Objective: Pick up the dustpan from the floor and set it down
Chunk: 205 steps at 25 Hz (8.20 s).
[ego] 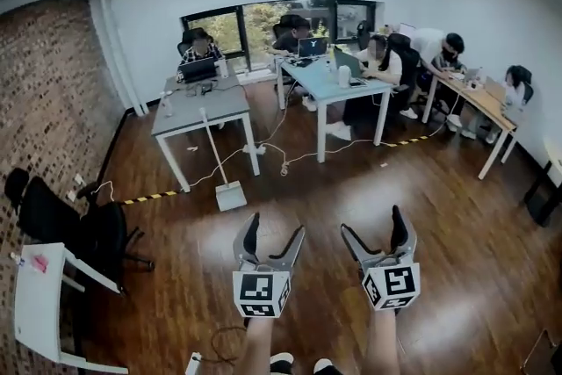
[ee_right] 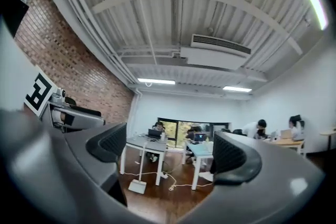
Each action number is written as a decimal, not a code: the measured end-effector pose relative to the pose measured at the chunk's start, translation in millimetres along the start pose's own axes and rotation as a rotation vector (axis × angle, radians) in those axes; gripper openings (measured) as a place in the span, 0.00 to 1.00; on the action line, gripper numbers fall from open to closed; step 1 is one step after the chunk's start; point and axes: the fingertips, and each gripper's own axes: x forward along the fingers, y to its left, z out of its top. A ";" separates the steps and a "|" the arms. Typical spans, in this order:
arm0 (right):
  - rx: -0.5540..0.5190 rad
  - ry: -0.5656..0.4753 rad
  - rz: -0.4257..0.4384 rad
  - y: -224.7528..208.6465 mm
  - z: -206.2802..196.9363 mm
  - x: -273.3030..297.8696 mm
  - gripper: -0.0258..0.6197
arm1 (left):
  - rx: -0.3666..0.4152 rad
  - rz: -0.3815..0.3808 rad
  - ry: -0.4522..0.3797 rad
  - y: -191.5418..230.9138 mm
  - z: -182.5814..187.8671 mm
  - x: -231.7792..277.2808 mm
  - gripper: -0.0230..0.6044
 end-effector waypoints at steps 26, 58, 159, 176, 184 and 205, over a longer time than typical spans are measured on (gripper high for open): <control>0.113 -0.072 0.486 326.9 3.8 167.4 0.81 | 0.082 0.522 0.040 297.9 -6.2 -176.4 0.65; 0.167 0.000 0.461 413.5 -69.7 518.6 0.78 | 0.102 0.608 0.079 601.6 -30.6 6.3 0.65; 0.108 0.759 0.253 440.6 -638.2 1137.4 0.20 | -0.100 0.197 0.281 1048.9 -306.8 598.9 0.60; 0.116 0.567 0.131 403.6 -508.3 1107.2 0.22 | -0.108 0.200 0.156 1066.9 -251.0 596.0 0.59; 0.074 0.333 0.136 394.2 -379.2 1151.5 0.21 | 0.007 0.269 0.152 1077.5 -215.8 594.4 0.58; 0.068 0.062 0.126 395.4 -195.6 1182.7 0.21 | 0.064 0.407 0.073 1104.7 -135.1 558.9 0.58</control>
